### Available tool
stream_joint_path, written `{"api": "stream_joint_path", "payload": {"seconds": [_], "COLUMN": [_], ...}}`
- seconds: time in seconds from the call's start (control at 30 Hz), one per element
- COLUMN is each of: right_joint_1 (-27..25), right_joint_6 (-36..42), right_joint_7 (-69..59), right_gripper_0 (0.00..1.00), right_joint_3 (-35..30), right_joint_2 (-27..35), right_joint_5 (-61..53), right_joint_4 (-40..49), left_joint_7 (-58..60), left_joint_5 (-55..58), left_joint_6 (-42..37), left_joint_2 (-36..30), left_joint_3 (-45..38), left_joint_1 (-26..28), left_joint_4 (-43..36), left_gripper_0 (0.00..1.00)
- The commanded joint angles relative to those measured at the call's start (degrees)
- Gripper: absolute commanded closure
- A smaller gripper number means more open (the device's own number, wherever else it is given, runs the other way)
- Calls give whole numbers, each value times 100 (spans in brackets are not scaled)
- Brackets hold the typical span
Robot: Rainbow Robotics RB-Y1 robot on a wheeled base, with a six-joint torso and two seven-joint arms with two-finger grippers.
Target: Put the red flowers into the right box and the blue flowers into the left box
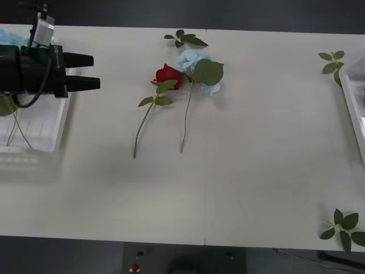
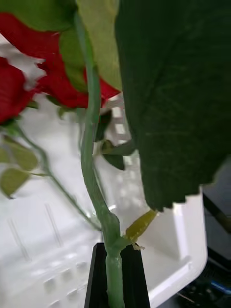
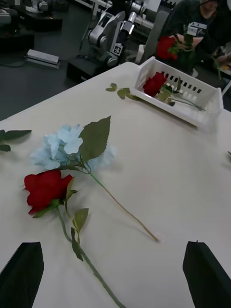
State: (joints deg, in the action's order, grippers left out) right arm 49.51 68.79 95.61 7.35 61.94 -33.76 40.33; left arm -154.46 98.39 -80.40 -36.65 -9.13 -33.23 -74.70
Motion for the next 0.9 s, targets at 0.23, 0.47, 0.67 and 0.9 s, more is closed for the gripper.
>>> {"api": "stream_joint_path", "payload": {"seconds": [0.23, 0.47, 0.67, 0.9], "right_joint_1": [-1796, -1858, -1787, -1770], "right_joint_6": [-894, -885, -885, -806], "right_joint_7": [28, 20, -51, -95], "right_gripper_0": [100, 100, 100, 100], "right_joint_3": [-709, -770, -797, -920], "right_joint_2": [-129, -147, -182, -191], "right_joint_5": [511, 423, 423, 502], "right_joint_4": [1364, 1539, 1724, 1856], "left_joint_7": [276, 716, 2025, 4372], "left_joint_5": [-1824, -2175, -2457, -3054], "left_joint_6": [305, 1386, 2529, 2924], "left_joint_2": [1028, 1020, 738, 606], "left_joint_3": [52, 1045, 2196, 2776], "left_joint_1": [-219, -245, -403, -491], "left_joint_4": [-589, -581, -581, -589], "left_gripper_0": [16, 16, 16, 16]}}
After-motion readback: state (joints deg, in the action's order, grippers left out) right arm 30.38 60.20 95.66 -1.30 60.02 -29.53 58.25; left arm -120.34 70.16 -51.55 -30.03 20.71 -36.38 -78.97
